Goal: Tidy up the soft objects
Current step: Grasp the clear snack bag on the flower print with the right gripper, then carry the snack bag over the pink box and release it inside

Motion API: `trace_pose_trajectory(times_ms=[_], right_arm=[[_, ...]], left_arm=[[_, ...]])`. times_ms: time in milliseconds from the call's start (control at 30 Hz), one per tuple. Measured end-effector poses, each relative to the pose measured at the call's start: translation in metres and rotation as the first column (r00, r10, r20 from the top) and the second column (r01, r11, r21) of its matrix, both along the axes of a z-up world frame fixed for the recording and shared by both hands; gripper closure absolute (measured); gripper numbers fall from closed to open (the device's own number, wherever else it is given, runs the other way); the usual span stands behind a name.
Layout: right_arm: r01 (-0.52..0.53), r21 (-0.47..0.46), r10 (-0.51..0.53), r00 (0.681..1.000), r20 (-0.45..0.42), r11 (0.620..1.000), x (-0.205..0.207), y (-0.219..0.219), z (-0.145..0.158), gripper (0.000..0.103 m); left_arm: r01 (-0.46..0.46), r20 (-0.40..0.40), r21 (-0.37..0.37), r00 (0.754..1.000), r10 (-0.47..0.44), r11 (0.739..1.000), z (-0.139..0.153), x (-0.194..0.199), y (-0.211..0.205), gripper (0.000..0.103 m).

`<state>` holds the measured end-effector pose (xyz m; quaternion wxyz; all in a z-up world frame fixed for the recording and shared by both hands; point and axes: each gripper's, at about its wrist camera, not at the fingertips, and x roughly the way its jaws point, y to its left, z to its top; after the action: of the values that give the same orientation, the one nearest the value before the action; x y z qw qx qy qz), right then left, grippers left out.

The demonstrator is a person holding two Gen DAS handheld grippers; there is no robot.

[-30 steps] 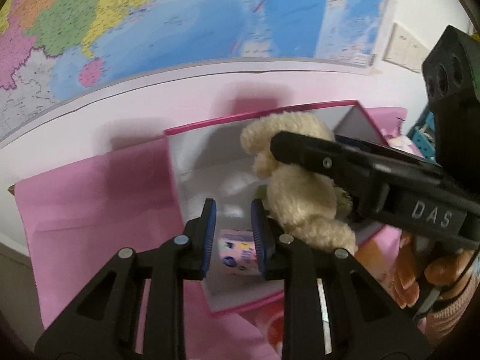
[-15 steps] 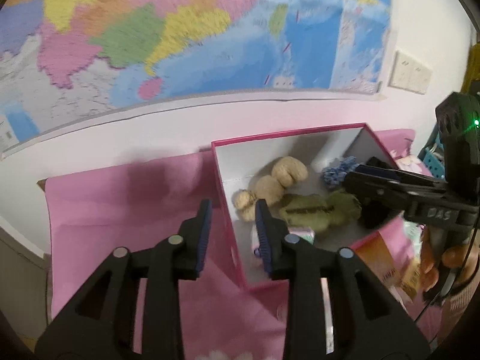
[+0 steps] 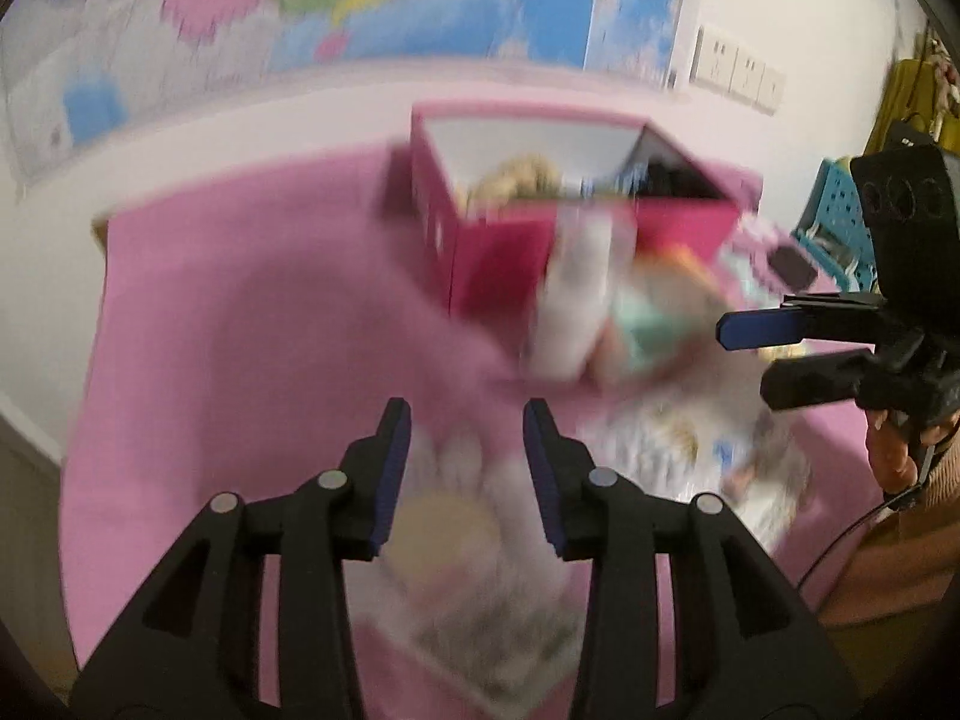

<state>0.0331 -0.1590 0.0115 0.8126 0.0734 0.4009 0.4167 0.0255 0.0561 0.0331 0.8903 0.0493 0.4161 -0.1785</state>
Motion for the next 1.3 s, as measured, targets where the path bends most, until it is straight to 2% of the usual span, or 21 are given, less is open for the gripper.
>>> trace_pose_trajectory(times_ms=[100, 200, 300, 467, 567, 700, 800, 867, 900, 1033, 1133, 1233, 1300], right_arm=[[-0.06, -0.014, 0.059, 0.996, -0.069, 0.998, -0.007, 0.022, -0.024, 0.044], [-0.096, -0.047, 0.091, 0.99, -0.108, 0.994, -0.009, 0.045, -0.044, 0.044], [-0.111, -0.056, 0.103, 0.986, -0.133, 0.992, -0.005, 0.064, -0.055, 0.044], [-0.117, -0.108, 0.106, 0.989, -0.102, 0.987, 0.003, 0.094, -0.059, 0.044], [-0.116, -0.11, 0.103, 0.988, -0.117, 0.987, 0.006, 0.1, -0.066, 0.045], [-0.118, -0.122, 0.106, 0.989, -0.101, 0.985, 0.012, 0.108, -0.066, 0.045], [-0.146, -0.118, 0.135, 0.986, -0.098, 0.982, 0.009, 0.112, -0.067, 0.045], [-0.148, -0.104, 0.137, 0.985, -0.104, 0.984, 0.01, 0.11, -0.068, 0.046], [-0.142, -0.088, 0.131, 0.985, -0.116, 0.986, 0.013, 0.108, -0.069, 0.048], [-0.13, 0.003, 0.129, 0.978, -0.166, 0.991, 0.022, 0.091, -0.073, 0.071], [-0.143, 0.075, 0.156, 0.965, -0.211, 0.987, 0.025, 0.084, -0.077, 0.073], [-0.222, 0.042, 0.225, 0.937, -0.265, 0.974, 0.018, 0.093, -0.085, 0.077], [-0.207, 0.012, 0.204, 0.949, -0.24, 0.978, 0.015, 0.096, -0.084, 0.08]], left_arm=[[-0.028, -0.079, -0.039, 0.997, 0.025, 0.999, -0.021, -0.017, 0.017, 0.062], [-0.064, -0.107, -0.035, 0.992, 0.06, 0.997, -0.035, -0.033, 0.028, 0.062], [-0.098, -0.149, -0.061, 0.985, 0.088, 0.993, -0.045, -0.047, 0.04, 0.062], [-0.114, -0.185, -0.115, 0.978, 0.092, 0.987, -0.049, -0.066, 0.055, 0.061], [-0.112, -0.213, -0.136, 0.974, 0.081, 0.984, -0.055, -0.074, 0.058, 0.061], [-0.09, -0.264, -0.186, 0.964, 0.039, 0.978, -0.063, -0.074, 0.057, 0.061], [-0.066, -0.274, -0.237, 0.962, -0.001, 0.969, -0.065, -0.07, 0.052, 0.061], [-0.06, -0.268, -0.234, 0.963, -0.005, 0.97, -0.065, -0.067, 0.049, 0.061], [-0.057, -0.264, -0.23, 0.964, -0.006, 0.971, -0.065, -0.067, 0.048, 0.061], [-0.062, -0.261, -0.244, 0.965, -0.004, 0.968, -0.065, -0.064, 0.051, 0.061], [-0.063, -0.249, -0.242, 0.969, 0.001, 0.968, -0.064, -0.065, 0.052, 0.061], [-0.051, -0.238, -0.236, 0.971, -0.007, 0.97, -0.066, -0.062, 0.048, 0.061], [-0.036, -0.226, -0.214, 0.974, -0.014, 0.976, -0.065, -0.062, 0.044, 0.061]])
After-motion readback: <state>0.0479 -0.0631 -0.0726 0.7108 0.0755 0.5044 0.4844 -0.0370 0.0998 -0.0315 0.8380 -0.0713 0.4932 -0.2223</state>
